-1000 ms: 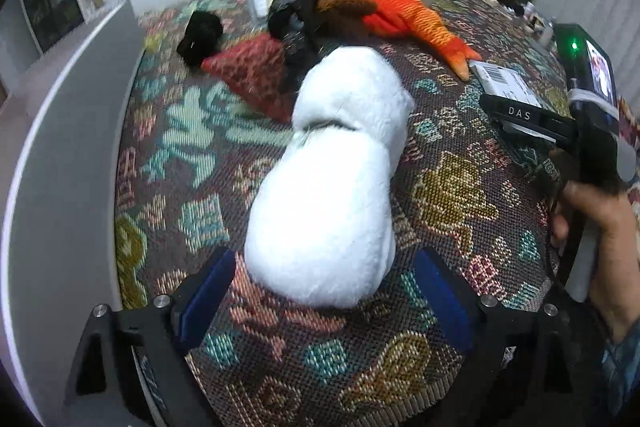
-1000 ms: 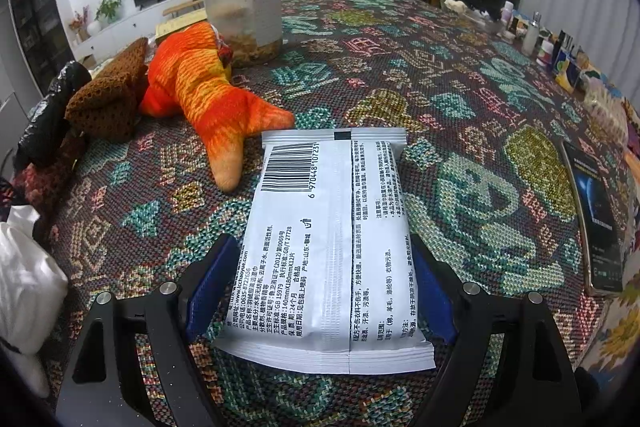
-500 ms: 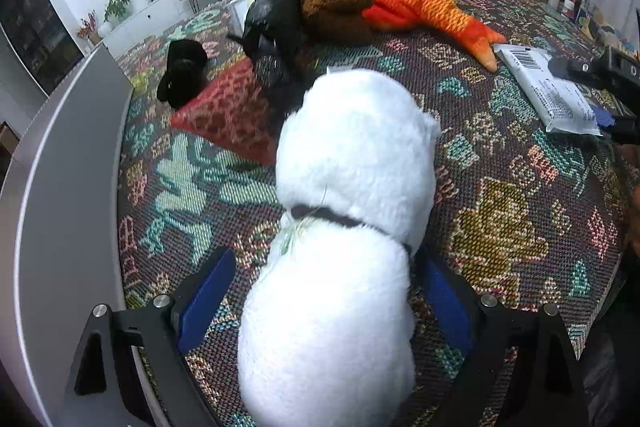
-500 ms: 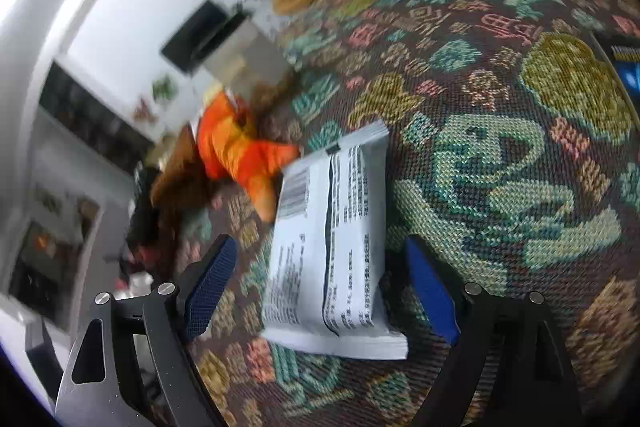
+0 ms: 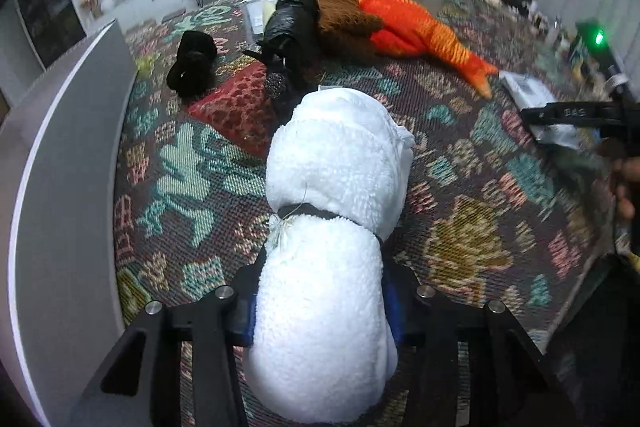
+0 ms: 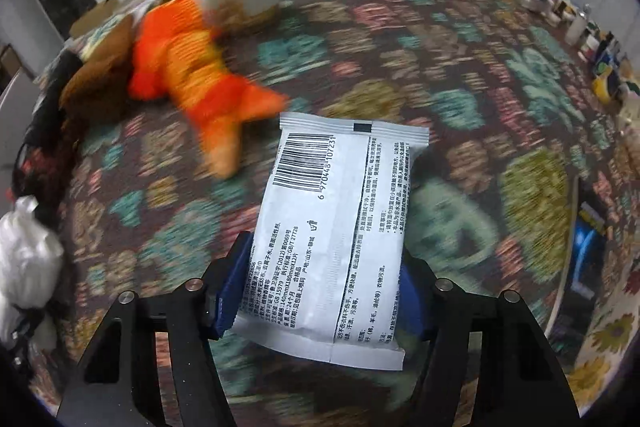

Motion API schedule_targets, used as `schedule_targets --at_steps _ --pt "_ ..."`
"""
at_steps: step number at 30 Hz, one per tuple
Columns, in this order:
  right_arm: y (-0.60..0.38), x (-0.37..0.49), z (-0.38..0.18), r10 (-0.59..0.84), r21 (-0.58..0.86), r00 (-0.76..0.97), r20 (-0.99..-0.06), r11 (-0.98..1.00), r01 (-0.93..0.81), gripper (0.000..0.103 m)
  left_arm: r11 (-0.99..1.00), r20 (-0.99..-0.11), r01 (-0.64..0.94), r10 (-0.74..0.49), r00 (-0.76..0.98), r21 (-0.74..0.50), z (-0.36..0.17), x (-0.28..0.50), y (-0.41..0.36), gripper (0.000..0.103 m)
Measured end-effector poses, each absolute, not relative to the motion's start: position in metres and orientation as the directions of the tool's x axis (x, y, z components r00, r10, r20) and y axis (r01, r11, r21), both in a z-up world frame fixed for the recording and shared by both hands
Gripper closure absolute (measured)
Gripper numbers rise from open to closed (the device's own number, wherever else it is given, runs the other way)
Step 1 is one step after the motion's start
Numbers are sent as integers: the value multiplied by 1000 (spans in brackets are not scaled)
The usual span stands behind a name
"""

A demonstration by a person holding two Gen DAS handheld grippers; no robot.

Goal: Organize soft objects
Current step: 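Carry the plush doll into the white box with the left tool while the right tool drops the packet in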

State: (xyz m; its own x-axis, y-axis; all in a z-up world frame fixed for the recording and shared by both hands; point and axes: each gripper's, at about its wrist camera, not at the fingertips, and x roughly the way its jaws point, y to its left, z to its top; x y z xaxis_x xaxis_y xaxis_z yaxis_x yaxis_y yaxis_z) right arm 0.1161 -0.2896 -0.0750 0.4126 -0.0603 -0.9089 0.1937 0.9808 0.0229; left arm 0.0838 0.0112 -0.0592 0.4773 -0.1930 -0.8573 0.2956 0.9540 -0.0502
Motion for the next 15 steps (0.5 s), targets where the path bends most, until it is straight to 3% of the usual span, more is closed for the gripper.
schedule_targets --at_steps 6,15 --pt "-338 166 -62 -66 32 461 -885 979 203 36 950 -824 247 -292 486 -191 -37 78 23 57" --pt "-359 263 -78 -23 51 466 -884 988 144 36 938 -765 203 -347 542 -281 10 87 45 57"
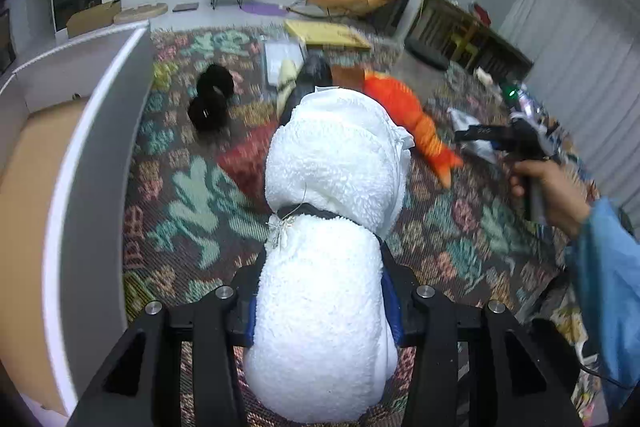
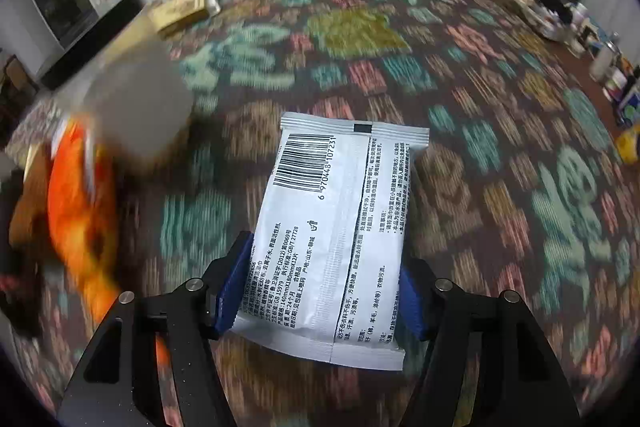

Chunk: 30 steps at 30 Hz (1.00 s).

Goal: Organize soft objects

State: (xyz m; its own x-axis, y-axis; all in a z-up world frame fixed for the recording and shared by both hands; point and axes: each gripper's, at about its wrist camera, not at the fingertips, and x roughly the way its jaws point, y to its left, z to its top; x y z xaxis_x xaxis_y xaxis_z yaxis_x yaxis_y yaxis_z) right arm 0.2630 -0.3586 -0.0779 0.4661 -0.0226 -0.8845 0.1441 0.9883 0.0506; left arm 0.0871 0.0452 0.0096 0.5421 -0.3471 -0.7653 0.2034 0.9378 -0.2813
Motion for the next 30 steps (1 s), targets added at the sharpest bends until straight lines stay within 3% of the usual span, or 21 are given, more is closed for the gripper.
schedule_targets --at_steps 6,12,16,20,22,24,25,26,27,30 --pt "-358 303 -73 -77 -31 445 -892 993 111 38 930 -725 159 -359 587 -331 37 97 72 57" --pt "-336 285 10 -91 -35 635 -767 994 101 38 966 -714 43 -218 666 -255 62 89 133 57" --pt "-260 251 68 47 12 693 -720 998 -55 38 977 -733 -92 -79 676 -191 62 74 195 57" --pt "-139 198 98 312 142 644 -698 943 -302 38 967 -768 -211 27 640 -142 48 54 248 55" --pt "-74 169 102 449 225 575 -684 880 -418 38 958 -785 -272 99 612 -91 39 43 267 47" --pt "-13 142 101 565 316 495 -660 807 -499 34 945 -795 -324 158 586 -51 29 37 283 15" --pt "13 133 98 632 386 442 -637 758 -526 32 936 -795 -349 179 580 -44 26 34 289 9" --pt "37 127 93 708 477 364 -605 688 -546 19 924 -790 -379 199 580 -46 24 29 296 7" --pt "55 123 89 744 531 307 -593 648 -546 15 918 -787 -393 203 583 -54 23 26 300 7" --pt "82 114 83 744 529 302 -595 647 -549 15 910 -772 -401 178 610 -106 26 14 309 7"
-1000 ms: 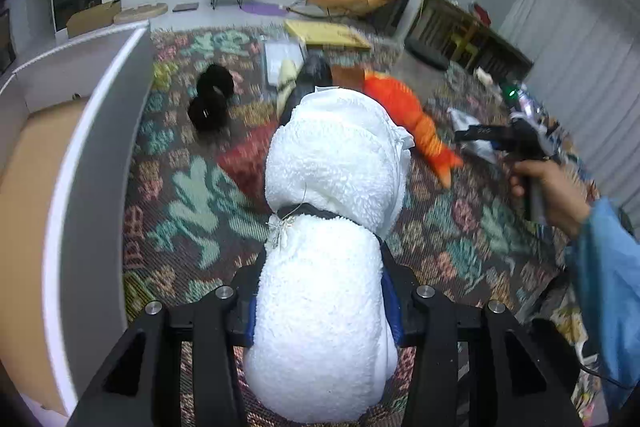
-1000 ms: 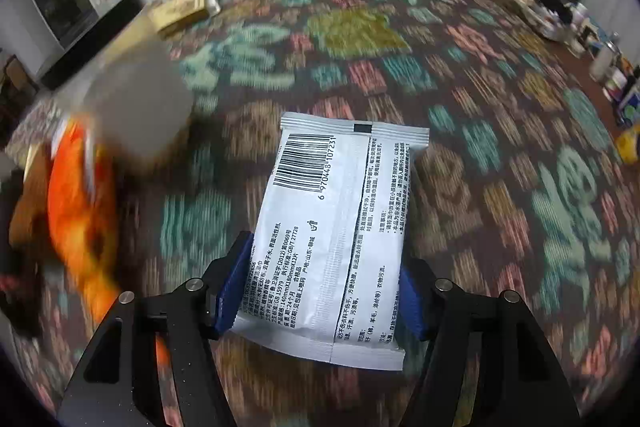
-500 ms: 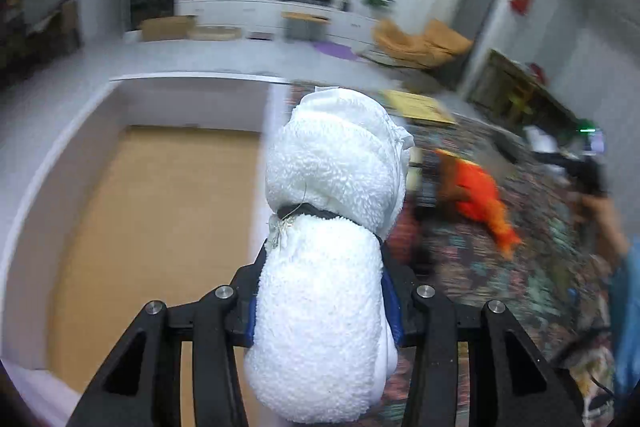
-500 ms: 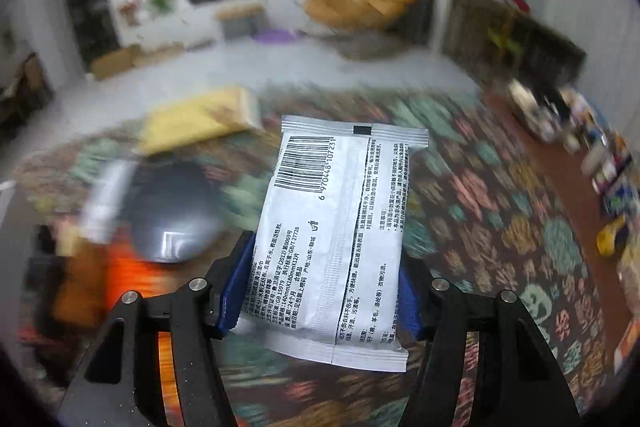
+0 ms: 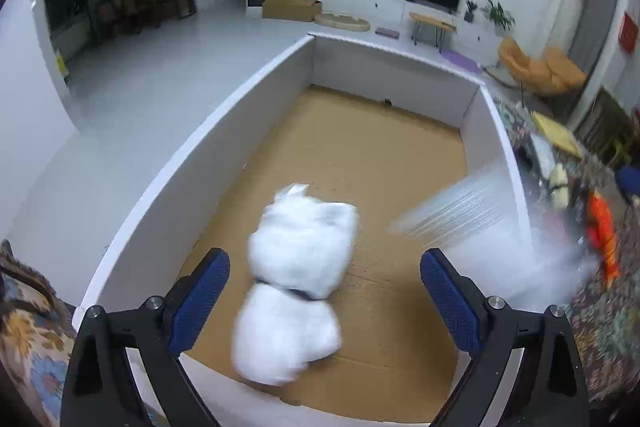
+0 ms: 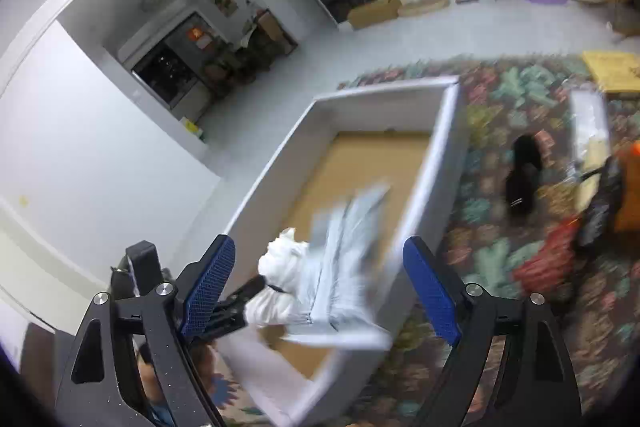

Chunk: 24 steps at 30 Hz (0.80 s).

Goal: Organize soft objects

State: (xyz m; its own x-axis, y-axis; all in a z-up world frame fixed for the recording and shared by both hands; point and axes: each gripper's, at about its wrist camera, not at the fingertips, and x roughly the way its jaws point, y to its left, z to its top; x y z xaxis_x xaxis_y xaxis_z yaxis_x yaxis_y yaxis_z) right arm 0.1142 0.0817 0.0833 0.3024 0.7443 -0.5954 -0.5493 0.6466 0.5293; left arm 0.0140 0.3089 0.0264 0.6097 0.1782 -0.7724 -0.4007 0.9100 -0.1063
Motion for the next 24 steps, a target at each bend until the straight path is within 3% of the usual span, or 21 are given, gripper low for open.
schedule_targets --at_steps 3,7,9,13,19,24 --pt "58 108 73 657 410 419 -627 736 -539 15 910 -735 -389 165 657 -144 36 0 304 7" --pt "-11 104 13 291 59 637 -713 931 -360 15 942 -690 -242 17 724 -231 50 -4 258 7" --pt "-55 101 -32 120 -34 637 -762 974 -224 15 962 -677 -98 -106 728 -256 52 0 213 7" --pt "-129 88 -95 -64 -97 578 -814 995 -26 15 964 -702 143 -261 663 -223 32 14 119 4" --pt "-179 79 -104 -88 -32 591 -802 994 105 15 973 -820 179 -219 529 -144 -64 58 44 4" --pt "-185 82 -109 -90 -23 605 -791 993 117 11 986 -812 167 -114 572 -21 -90 89 25 4"
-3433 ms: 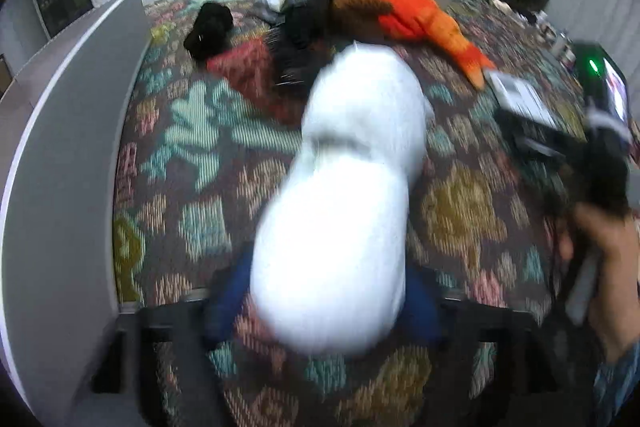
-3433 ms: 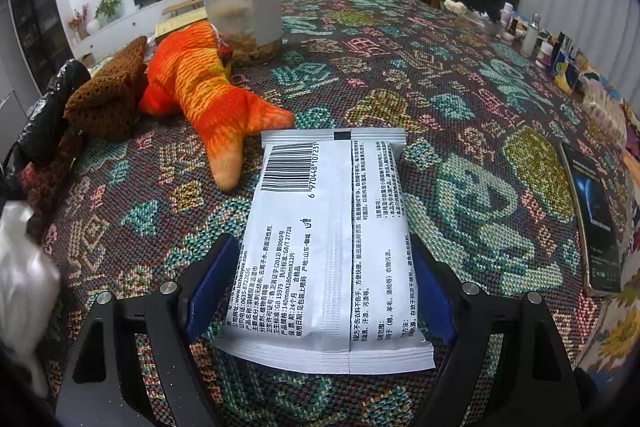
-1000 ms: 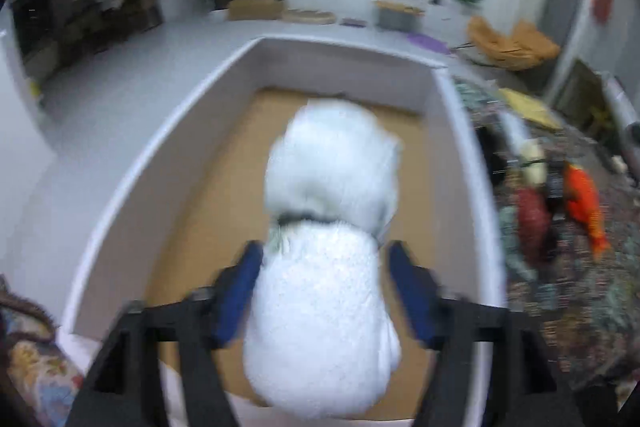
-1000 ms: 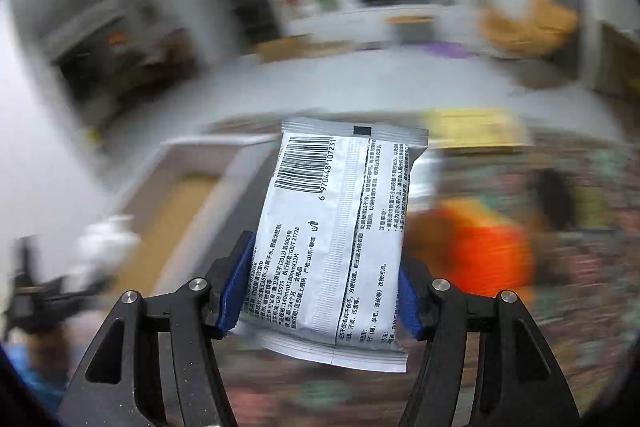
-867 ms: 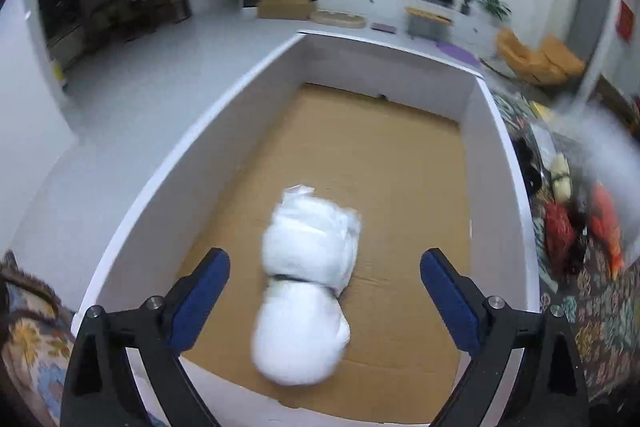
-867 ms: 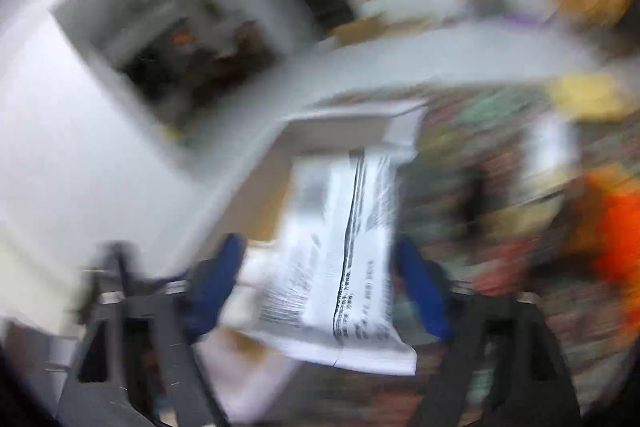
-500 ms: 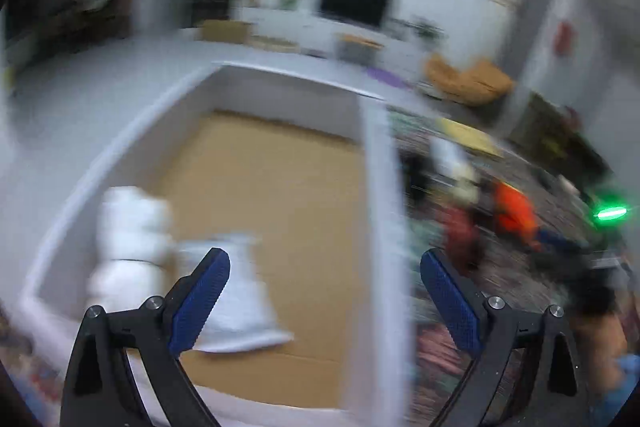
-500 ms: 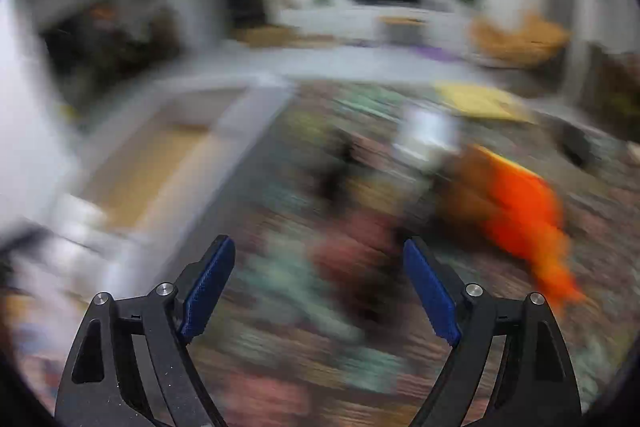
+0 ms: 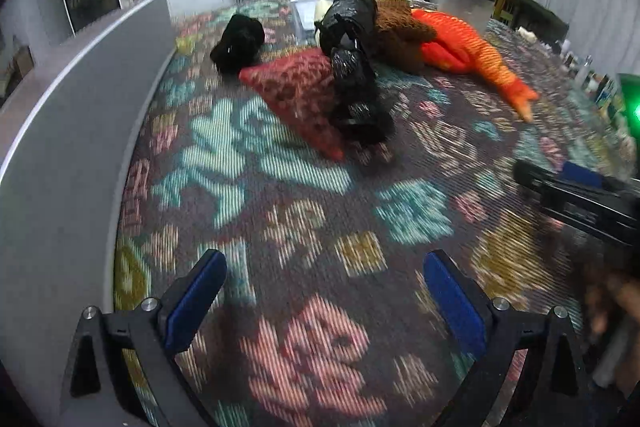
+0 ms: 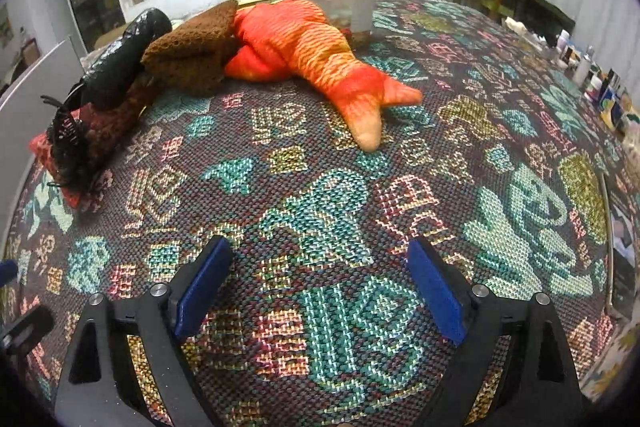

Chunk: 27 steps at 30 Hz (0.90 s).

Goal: Organize soft objects

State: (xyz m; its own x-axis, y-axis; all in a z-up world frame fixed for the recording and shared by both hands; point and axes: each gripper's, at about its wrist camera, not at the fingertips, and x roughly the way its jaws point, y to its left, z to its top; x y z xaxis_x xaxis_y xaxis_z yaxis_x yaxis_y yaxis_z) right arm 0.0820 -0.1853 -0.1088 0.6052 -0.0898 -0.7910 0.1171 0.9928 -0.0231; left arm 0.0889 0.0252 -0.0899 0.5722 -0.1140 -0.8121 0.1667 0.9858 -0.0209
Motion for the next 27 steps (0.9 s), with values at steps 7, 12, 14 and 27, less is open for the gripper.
schedule_targets --at_steps 7,12,14,27 --pt "-184 80 -107 -88 -18 609 -788 993 120 9 989 -801 143 -105 589 -24 -100 104 31 0" --pt "-182 78 -105 -91 -19 611 -787 992 124 9 990 -799 141 -104 592 -25 -98 101 33 0" --pt "-182 78 -106 -91 -18 610 -787 992 124 9 990 -799 141 -104 593 -25 -97 101 33 0" --pt "-183 79 -106 -91 -19 610 -787 992 124 9 990 -799 141 -104 593 -24 -98 101 33 0"
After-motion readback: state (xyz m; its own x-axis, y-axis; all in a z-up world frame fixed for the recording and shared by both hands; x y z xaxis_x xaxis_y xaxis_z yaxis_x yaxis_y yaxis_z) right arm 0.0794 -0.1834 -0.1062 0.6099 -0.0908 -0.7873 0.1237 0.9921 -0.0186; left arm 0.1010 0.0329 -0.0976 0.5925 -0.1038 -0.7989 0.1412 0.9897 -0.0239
